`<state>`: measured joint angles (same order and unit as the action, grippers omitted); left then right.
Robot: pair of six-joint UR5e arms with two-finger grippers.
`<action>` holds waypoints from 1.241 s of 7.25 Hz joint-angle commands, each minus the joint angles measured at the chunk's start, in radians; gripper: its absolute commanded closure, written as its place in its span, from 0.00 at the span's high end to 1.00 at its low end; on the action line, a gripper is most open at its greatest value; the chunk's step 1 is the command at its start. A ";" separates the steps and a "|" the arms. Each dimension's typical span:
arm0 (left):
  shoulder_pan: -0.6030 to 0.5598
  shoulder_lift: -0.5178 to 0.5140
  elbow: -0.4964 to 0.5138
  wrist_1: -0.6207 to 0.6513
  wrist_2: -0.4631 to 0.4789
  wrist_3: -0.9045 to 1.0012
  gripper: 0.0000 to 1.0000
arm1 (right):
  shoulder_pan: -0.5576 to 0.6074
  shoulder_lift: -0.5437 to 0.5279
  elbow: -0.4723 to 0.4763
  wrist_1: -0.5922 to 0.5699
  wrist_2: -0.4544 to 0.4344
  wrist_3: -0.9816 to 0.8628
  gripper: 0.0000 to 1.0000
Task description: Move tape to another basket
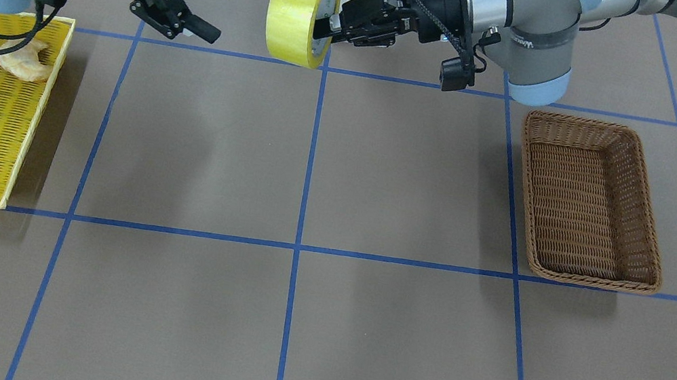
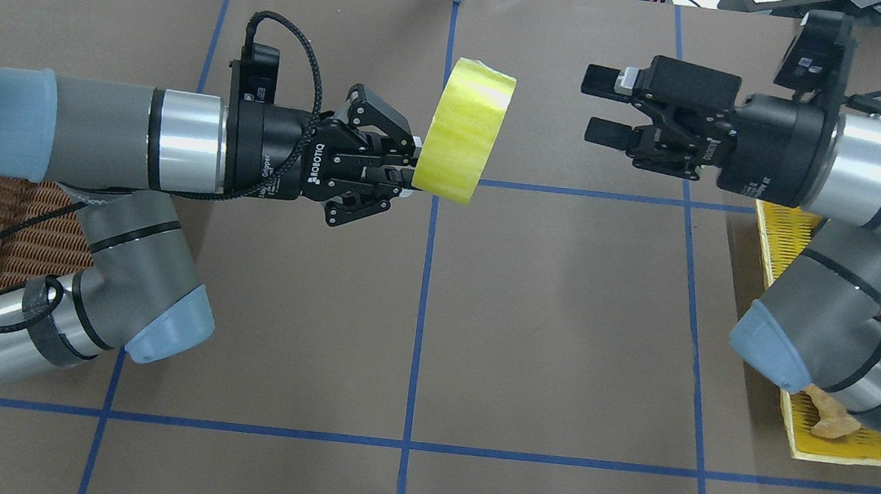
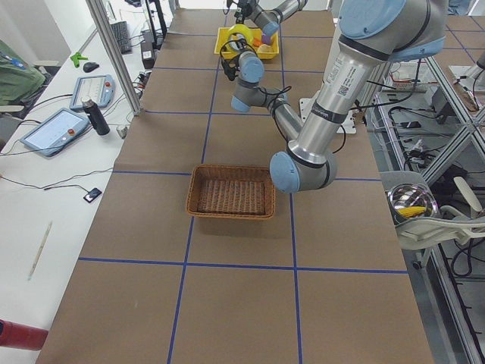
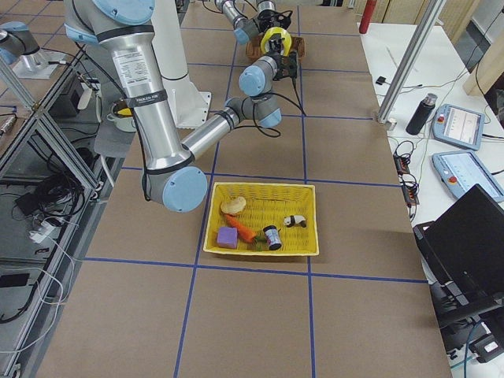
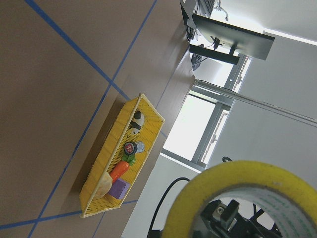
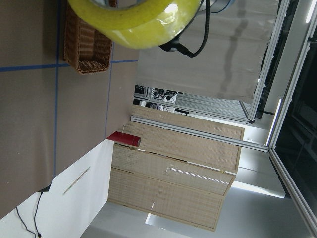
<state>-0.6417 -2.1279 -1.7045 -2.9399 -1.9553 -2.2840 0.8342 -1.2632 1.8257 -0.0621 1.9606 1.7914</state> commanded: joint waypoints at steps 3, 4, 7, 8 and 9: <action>-0.272 0.023 0.002 0.166 -0.195 0.032 0.00 | 0.358 -0.019 -0.240 -0.022 0.456 -0.166 1.00; -0.345 0.064 -0.006 0.180 -0.203 0.135 0.00 | 0.431 -0.012 -0.319 -0.065 0.545 -0.273 1.00; -0.536 0.192 -0.049 0.354 -0.200 0.551 0.00 | 0.544 -0.035 -0.329 -0.371 0.505 -0.531 1.00; -0.593 0.236 -0.084 0.442 -0.195 0.681 0.00 | 0.569 -0.036 -0.327 -0.493 0.454 -0.672 1.00; -0.637 0.306 -0.130 0.515 -0.191 0.827 0.00 | 0.577 -0.038 -0.326 -0.627 0.393 -0.843 1.00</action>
<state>-1.2160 -1.8937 -1.7846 -2.5236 -2.1514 -1.6328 1.3892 -1.2985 1.4988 -0.5304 2.4202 1.1371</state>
